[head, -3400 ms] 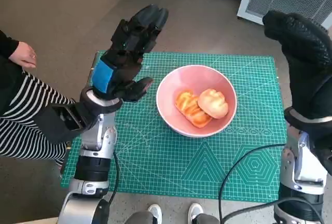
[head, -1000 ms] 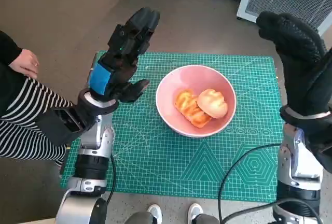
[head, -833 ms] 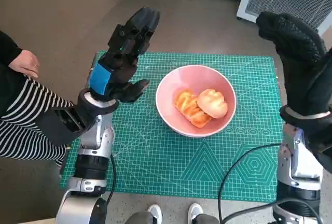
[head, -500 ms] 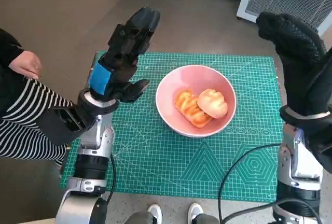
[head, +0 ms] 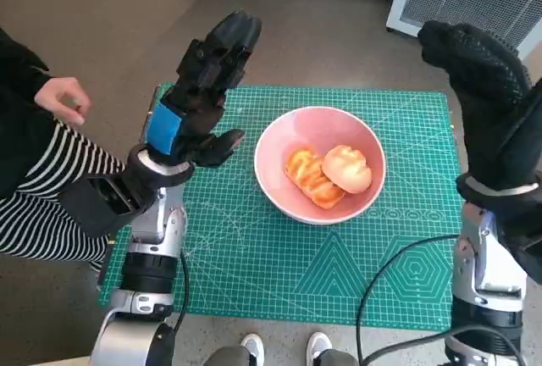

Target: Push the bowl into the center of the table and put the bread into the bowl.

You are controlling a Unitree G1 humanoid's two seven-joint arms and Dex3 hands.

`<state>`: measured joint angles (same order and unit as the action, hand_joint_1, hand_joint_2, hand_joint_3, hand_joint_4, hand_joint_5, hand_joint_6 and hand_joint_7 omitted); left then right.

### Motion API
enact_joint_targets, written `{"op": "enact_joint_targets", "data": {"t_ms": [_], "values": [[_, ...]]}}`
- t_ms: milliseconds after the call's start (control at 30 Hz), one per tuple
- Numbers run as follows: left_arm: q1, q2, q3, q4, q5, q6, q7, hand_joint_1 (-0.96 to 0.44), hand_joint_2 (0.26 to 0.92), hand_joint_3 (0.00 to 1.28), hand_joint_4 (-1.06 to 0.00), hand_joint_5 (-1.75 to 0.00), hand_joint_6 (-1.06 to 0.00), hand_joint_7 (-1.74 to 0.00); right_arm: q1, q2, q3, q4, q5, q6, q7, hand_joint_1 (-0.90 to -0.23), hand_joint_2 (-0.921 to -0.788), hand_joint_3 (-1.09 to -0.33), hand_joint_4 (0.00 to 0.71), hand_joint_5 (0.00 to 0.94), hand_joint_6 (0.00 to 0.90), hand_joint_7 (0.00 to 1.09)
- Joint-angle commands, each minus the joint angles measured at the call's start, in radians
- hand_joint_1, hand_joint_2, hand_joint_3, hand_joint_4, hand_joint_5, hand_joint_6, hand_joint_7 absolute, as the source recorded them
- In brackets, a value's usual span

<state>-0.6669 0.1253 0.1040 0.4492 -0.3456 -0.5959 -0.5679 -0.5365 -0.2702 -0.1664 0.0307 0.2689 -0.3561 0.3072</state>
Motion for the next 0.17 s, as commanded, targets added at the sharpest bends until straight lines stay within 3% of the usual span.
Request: {"op": "enact_joint_targets", "data": {"t_ms": [33, 167], "values": [[-0.017, 0.011, 0.002, -0.023, 0.007, 0.009, -0.001, -0.76, 0.921, 0.41, -0.04, -0.01, 0.0, -0.38, 0.023, 0.01, 0.003, 0.009, -0.013, 0.0, -0.004, -0.698, -0.921, -0.646, 0.167, 0.0, 0.099, 0.44], [-0.014, 0.011, 0.002, -0.026, 0.004, 0.011, -0.004, -0.75, 0.921, 0.41, -0.04, -0.01, 0.0, -0.39, 0.022, 0.013, 0.004, 0.008, -0.017, -0.002, -0.008, -0.697, -0.921, -0.646, 0.167, 0.0, 0.099, 0.43]]}}
